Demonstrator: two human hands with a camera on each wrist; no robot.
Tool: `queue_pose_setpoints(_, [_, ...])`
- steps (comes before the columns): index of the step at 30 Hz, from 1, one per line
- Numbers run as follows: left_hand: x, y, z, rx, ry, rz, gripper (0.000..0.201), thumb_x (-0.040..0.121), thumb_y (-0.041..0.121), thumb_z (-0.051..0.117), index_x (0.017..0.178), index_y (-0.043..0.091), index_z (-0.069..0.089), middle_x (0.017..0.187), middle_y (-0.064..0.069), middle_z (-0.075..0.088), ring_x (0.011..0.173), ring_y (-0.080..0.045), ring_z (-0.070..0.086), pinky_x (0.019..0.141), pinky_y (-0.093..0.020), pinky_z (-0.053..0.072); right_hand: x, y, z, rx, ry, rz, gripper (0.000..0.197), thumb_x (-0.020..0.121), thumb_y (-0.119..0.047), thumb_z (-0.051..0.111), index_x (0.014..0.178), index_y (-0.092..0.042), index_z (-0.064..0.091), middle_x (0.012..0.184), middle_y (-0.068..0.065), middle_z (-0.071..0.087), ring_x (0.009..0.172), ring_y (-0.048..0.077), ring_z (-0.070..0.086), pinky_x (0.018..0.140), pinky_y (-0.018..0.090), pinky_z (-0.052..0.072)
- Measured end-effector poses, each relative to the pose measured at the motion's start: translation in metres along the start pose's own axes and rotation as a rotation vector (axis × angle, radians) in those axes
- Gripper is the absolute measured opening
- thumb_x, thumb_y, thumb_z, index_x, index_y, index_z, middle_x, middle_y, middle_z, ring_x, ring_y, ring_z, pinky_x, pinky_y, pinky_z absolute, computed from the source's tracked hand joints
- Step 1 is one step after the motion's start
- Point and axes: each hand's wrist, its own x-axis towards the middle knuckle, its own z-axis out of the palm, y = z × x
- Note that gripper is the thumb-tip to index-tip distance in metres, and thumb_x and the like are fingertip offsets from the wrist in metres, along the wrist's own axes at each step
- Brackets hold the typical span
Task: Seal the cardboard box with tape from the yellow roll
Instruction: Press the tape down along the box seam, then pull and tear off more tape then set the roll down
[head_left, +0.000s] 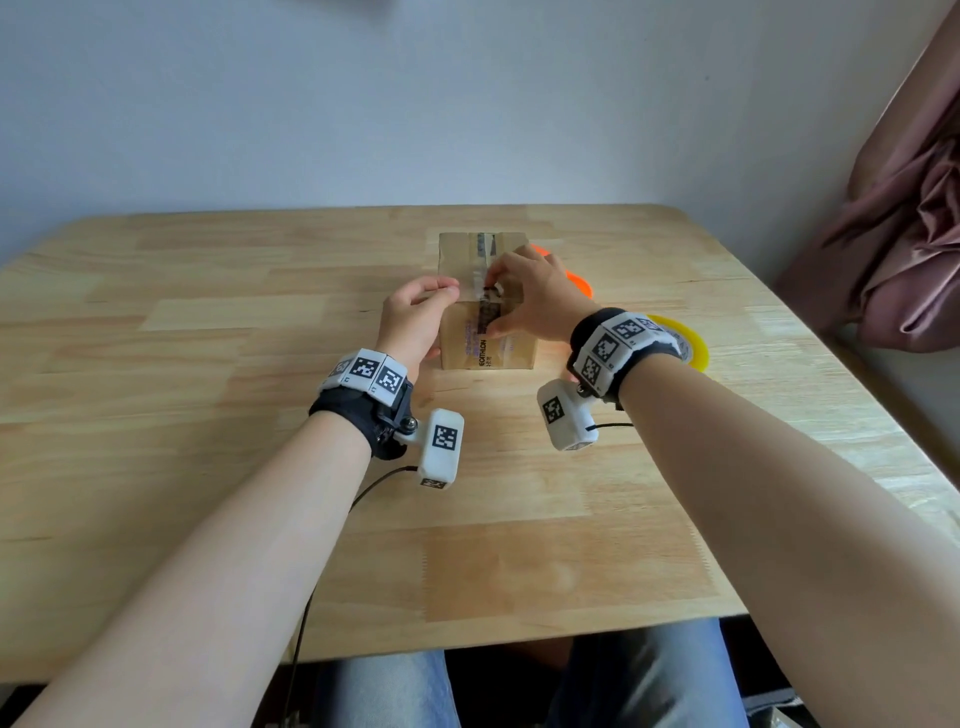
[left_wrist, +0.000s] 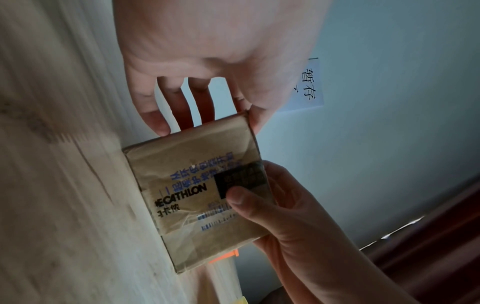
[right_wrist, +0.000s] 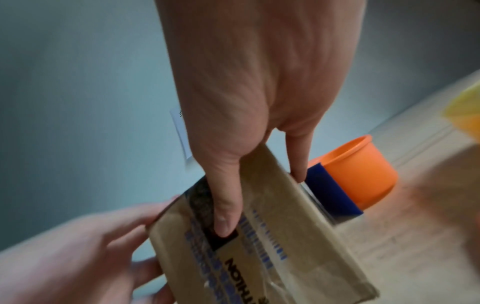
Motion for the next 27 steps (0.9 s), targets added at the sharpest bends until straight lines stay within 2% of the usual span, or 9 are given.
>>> queue_pose_setpoints(4, [-0.002,-0.002,0.002,0.019,0.025,0.024,0.018,0.092,0.04,0.062,0.107,0.039,0.073,0.112,0.006,0.069,0.102,-0.02,0.067,0.079,-0.039,0.057,-0.002,0.016,-0.002,0.239,-0.043,-0.024,0.049,0.076,-0.01,0.089,0.121,-0.021,0.073,0.132,-0.003,0.064,0.123,0.018,0.058,0.11,0.037,0.046])
queue_pose_setpoints(8, [-0.003,-0.007,0.003,0.064,0.028,0.034,0.038,0.098,0.048,0.053,0.136,0.045,0.053,0.124,0.009,0.058,0.095,-0.012,0.059,0.085,-0.046,0.06,-0.003,0.017,-0.003,0.376,-0.102,-0.036,0.046,0.086,0.002,0.077,0.13,-0.011,0.072,0.148,-0.001,0.059,0.139,0.006,0.045,0.12,0.023,0.028])
queue_pose_setpoints(11, [-0.004,-0.007,-0.003,-0.005,0.013,-0.065,0.046,0.098,0.051,0.053,0.143,0.041,0.046,0.126,0.01,0.053,0.097,-0.015,0.057,0.082,-0.053,0.061,-0.005,0.014,-0.006,0.449,-0.105,-0.014,0.036,0.09,0.0,0.074,0.124,-0.012,0.075,0.144,-0.002,0.063,0.147,0.009,0.038,0.123,0.025,0.023])
queue_pose_setpoints(14, [0.0,-0.003,-0.013,-0.074,0.086,-0.091,0.046,0.101,0.045,0.052,0.143,0.026,0.049,0.131,0.007,0.05,0.113,-0.021,0.053,0.08,-0.052,0.062,-0.008,-0.001,-0.003,0.69,-0.09,0.053,0.023,0.093,-0.002,0.071,0.115,-0.007,0.078,0.133,0.004,0.071,0.141,0.018,0.051,0.116,0.027,0.04])
queue_pose_setpoints(16, [0.004,-0.004,-0.02,-0.097,0.169,-0.106,0.043,0.102,0.042,0.051,0.139,0.02,0.05,0.126,0.003,0.051,0.11,-0.022,0.054,0.082,-0.05,0.062,-0.011,-0.008,-0.003,0.92,-0.092,0.114,0.015,0.096,-0.005,0.068,0.103,-0.01,0.08,0.127,0.007,0.075,0.128,0.026,0.063,0.108,0.04,0.051])
queue_pose_setpoints(19, [0.006,-0.008,-0.024,-0.026,0.303,-0.086,0.036,0.097,0.044,0.056,0.126,0.023,0.051,0.133,-0.006,0.047,0.117,-0.028,0.054,0.09,-0.047,0.057,-0.013,-0.004,-0.011,1.188,0.033,0.15,0.014,0.099,-0.005,0.062,0.097,-0.009,0.076,0.116,0.017,0.077,0.109,0.032,0.074,0.096,0.046,0.059])
queue_pose_setpoints(21, [0.003,-0.006,-0.022,0.068,0.352,-0.03,0.033,0.092,0.042,0.063,0.119,0.029,0.049,0.138,-0.01,0.04,0.126,-0.03,0.042,0.093,-0.04,0.047,-0.016,0.001,-0.02,1.094,0.131,0.224,0.013,0.099,-0.008,0.061,0.096,-0.008,0.074,0.098,0.017,0.079,0.085,0.031,0.077,0.082,0.046,0.064])
queue_pose_setpoints(23, [-0.002,-0.003,-0.016,0.152,0.331,0.072,0.032,0.086,0.043,0.069,0.113,0.029,0.057,0.136,-0.007,0.04,0.127,-0.028,0.037,0.089,-0.036,0.04,-0.017,0.01,-0.028,0.725,0.128,0.32,0.014,0.096,-0.012,0.062,0.092,-0.01,0.075,0.086,0.011,0.076,0.068,0.024,0.07,0.069,0.042,0.062])
queue_pose_setpoints(27, [-0.005,-0.007,-0.001,0.349,0.194,0.164,0.025,0.073,0.056,0.075,0.089,0.037,0.072,0.128,0.004,0.037,0.126,-0.025,0.034,0.1,-0.042,0.039,-0.022,0.042,-0.036,0.005,0.066,0.466,0.027,0.083,-0.019,0.058,0.095,-0.015,0.081,0.096,0.008,0.079,0.093,0.03,0.072,0.093,0.04,0.057])
